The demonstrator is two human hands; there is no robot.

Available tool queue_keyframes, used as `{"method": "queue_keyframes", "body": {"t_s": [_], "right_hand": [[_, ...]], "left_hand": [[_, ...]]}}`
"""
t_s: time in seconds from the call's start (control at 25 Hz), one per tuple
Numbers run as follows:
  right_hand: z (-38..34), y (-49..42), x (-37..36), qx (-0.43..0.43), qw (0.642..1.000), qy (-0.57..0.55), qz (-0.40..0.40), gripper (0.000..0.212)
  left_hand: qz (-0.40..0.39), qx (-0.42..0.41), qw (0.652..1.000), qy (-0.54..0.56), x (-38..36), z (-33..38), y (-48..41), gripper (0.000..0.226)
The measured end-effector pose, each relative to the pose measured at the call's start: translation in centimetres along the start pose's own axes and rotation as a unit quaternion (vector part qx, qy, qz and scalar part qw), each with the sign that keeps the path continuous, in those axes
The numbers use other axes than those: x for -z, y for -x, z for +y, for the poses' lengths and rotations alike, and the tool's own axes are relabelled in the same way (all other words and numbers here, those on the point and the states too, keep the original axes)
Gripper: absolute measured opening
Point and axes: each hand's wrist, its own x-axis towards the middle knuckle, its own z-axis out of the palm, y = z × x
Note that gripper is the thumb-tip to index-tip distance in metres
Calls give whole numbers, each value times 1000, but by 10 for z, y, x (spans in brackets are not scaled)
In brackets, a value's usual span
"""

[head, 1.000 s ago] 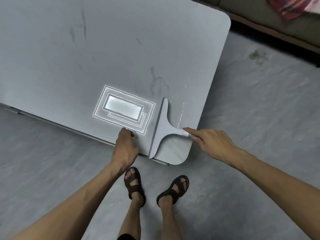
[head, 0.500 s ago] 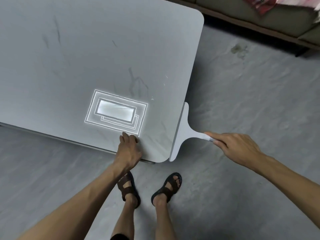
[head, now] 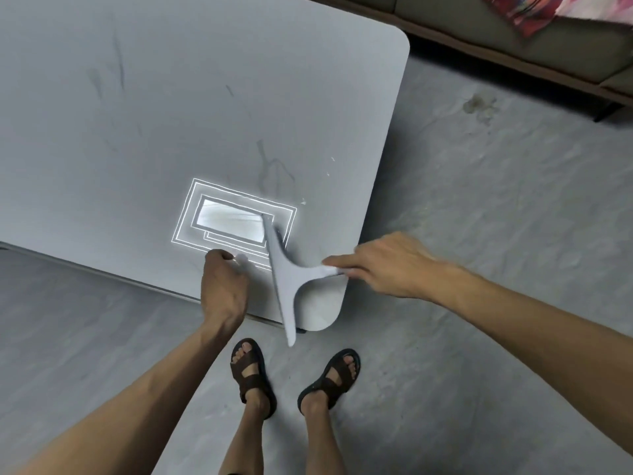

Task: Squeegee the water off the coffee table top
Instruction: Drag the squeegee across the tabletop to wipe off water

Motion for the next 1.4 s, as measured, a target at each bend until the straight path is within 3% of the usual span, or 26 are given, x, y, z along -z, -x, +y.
{"method": "queue_keyframes", "body": {"t_s": [0.16, 0.28, 0.4, 0.52, 0.68, 0.84, 1.0, 1.12, 1.24, 1.4], "right_hand": [[-84, -94, -3, 129, 990, -12, -47, 40], [-130, -158, -1, 145, 988, -32, -36, 39], [-148, -200, 1, 129, 991, -24, -21, 39], [-124, -204, 4, 90, 995, -48, -6, 37], [-31, -160, 16, -22, 996, -89, 24, 38], [55, -89, 20, -168, 977, -114, 70, 39], [99, -13, 6, -243, 961, -114, 73, 36], [110, 40, -3, -281, 951, -109, 74, 38], [109, 81, -4, -319, 941, -98, 62, 39], [101, 76, 17, -344, 917, -170, 112, 35]], "left_hand": [[76, 103, 992, 16, 46, -38, -26, 32], [76, 97, 992, 3, 80, -70, -40, 40], [76, 70, 995, -4, 96, -89, -52, 28], [29, 39, 998, -41, 90, -82, -57, 14], [-61, 10, 997, -43, 60, -38, -49, 17], [-141, -86, 985, -53, 20, 9, -36, 18], [-187, -167, 962, -107, -25, 42, -21, 4], [-237, -185, 933, -197, -47, 47, -15, 24], [-253, -146, 928, -231, -54, 54, -13, 44], [-275, -142, 920, -241, -53, 58, -15, 43]]}}
